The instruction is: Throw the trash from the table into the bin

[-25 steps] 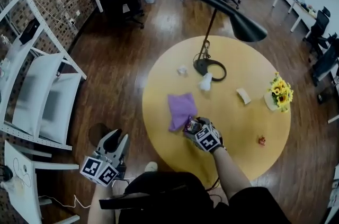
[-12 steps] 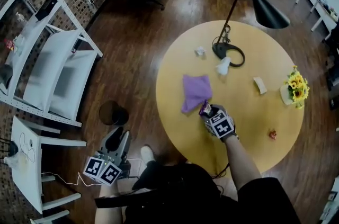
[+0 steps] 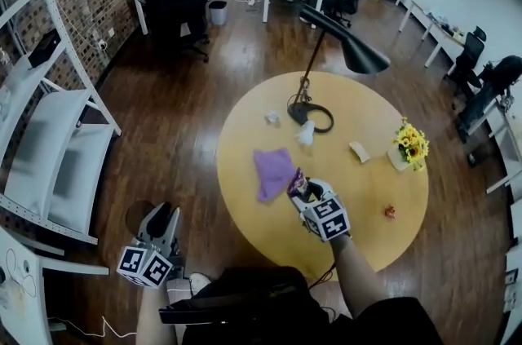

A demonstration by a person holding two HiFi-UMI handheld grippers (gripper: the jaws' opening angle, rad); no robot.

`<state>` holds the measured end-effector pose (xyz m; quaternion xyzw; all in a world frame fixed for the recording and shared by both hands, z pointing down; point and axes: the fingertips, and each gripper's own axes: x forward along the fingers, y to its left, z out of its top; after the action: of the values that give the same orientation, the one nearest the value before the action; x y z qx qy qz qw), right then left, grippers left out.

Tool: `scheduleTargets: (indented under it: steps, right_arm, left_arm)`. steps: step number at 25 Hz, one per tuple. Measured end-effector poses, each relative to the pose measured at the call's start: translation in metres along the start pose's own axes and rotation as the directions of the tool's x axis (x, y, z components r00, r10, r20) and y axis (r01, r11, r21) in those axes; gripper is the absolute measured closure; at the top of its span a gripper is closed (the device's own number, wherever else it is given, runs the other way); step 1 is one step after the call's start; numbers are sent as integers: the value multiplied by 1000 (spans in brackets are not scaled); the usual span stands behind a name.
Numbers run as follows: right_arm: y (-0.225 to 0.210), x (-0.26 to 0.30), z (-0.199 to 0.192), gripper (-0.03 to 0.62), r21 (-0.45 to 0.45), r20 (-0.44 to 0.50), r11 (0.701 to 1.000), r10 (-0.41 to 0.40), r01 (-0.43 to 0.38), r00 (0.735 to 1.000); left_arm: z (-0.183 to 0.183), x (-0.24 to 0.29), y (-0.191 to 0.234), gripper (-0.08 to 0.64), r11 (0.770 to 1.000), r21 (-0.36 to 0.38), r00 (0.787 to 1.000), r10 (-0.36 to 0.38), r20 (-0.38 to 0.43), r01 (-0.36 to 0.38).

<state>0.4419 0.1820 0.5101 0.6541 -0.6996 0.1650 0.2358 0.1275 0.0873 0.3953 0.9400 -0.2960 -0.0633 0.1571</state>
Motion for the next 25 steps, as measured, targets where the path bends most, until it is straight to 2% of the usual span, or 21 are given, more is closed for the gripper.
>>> scheduleTargets:
  steps: [3,6,9,12,16,19,21,25]
  right_arm:
    - [19,-4,37,390,-51,56,998,-24,27,998]
    - [51,8,75,390,-84,111,996,-4,14,994]
    - [90,34,109,390,-140,137,990,41,-22,990]
    - [132,66,135,390,-203,139,975,117,-87,983]
    - [199,105,169,390,-241,163,954,219,-177,962]
    - [263,130,193,390,-267,177,924,326,-273,929]
    - [310,145,205,390,-302,174,892,399,-337,900]
    - [387,166,213,390,-384,121,804,531,-454,839]
  left_arm:
    - [13,-8,18,430,1000,-3,999,-1,35,1]
    - [28,-25,48,430,1000,-11,997,22,73,-22]
    - [36,-48,83,430,998,-7,993,69,92,-68]
    - [45,-86,119,430,988,-24,978,155,139,-153]
    - [65,-142,164,430,964,-19,949,263,173,-264]
    - [84,-191,193,430,935,5,918,347,193,-354]
    - [95,-224,210,430,907,7,886,408,221,-420]
    - [103,-278,227,430,854,-6,823,503,265,-520]
